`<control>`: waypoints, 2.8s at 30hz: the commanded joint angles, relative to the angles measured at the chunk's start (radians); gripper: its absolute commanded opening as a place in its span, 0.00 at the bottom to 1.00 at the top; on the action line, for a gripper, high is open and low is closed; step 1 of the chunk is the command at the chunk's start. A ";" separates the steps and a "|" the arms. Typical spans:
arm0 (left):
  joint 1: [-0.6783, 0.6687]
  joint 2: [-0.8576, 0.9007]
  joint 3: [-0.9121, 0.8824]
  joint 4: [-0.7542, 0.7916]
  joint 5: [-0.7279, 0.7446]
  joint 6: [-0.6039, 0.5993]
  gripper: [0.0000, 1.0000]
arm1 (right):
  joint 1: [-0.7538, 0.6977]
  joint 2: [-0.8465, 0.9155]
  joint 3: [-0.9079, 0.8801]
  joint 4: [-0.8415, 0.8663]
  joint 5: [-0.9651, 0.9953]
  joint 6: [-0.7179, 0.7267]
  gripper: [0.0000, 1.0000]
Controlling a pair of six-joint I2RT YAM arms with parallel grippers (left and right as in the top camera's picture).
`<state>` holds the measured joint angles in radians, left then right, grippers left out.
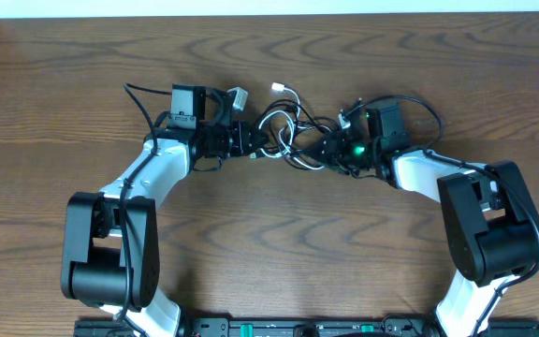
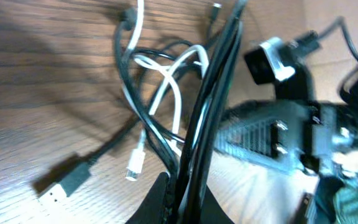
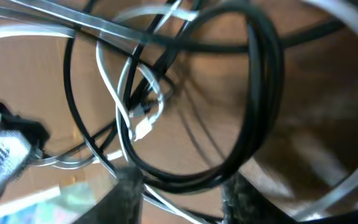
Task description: Untangle cables
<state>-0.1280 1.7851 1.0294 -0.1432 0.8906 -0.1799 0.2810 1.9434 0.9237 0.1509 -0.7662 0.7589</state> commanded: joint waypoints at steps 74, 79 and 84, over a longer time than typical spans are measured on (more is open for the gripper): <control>0.000 0.011 0.001 0.000 0.109 0.161 0.08 | -0.035 -0.092 0.526 -1.075 0.441 -0.589 0.59; 0.000 0.011 0.001 0.000 0.113 0.161 0.08 | 0.007 -0.092 0.469 -1.006 0.539 -0.571 0.58; 0.000 0.011 0.001 0.000 0.113 0.161 0.08 | 0.017 -0.092 0.393 -0.903 0.639 -0.573 0.49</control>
<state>-0.1303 1.7859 1.0290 -0.1486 0.9714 -0.0433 0.2932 1.8668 1.3537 -0.7841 -0.2230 0.1764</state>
